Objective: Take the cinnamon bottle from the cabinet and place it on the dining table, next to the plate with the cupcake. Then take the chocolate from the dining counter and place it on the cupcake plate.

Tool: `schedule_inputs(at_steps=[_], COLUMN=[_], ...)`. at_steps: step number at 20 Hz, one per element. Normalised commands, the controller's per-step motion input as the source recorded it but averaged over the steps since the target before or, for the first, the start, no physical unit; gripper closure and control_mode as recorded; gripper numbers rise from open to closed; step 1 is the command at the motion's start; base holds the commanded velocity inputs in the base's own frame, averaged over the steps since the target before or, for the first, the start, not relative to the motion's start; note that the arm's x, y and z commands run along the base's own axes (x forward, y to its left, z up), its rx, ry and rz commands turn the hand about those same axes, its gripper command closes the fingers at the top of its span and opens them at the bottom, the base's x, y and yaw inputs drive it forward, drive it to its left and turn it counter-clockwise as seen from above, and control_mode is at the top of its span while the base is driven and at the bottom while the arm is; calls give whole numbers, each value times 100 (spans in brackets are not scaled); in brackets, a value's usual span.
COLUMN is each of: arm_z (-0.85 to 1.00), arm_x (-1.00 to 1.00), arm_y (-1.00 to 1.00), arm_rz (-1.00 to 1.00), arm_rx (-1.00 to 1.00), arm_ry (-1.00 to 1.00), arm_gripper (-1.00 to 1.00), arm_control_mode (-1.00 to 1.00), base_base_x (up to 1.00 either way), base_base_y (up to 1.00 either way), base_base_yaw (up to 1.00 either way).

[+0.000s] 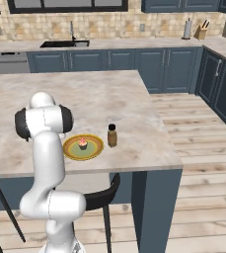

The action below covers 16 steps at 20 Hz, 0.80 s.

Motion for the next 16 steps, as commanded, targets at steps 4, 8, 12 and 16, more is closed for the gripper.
schedule_inputs(at_steps=[4, 8, 12, 16], arm_z=[-48, -51, -57, -46], arm_x=[-4, -5, -12, -13], arm_y=[-19, -5, 0, -4], arm_rz=[0, 0, 0, 0], arm_rx=[0, 0, 0, 0], arm_ry=[0, 0, 0, 0], arm_gripper=[-100, 100, 100, 100], arm_control_mode=[-100, -100, -100, -100], base_base_x=[0, 0, 0, 0], base_base_y=[0, 0, 0, 0], base_base_yaw=[0, 0, 0, 0])
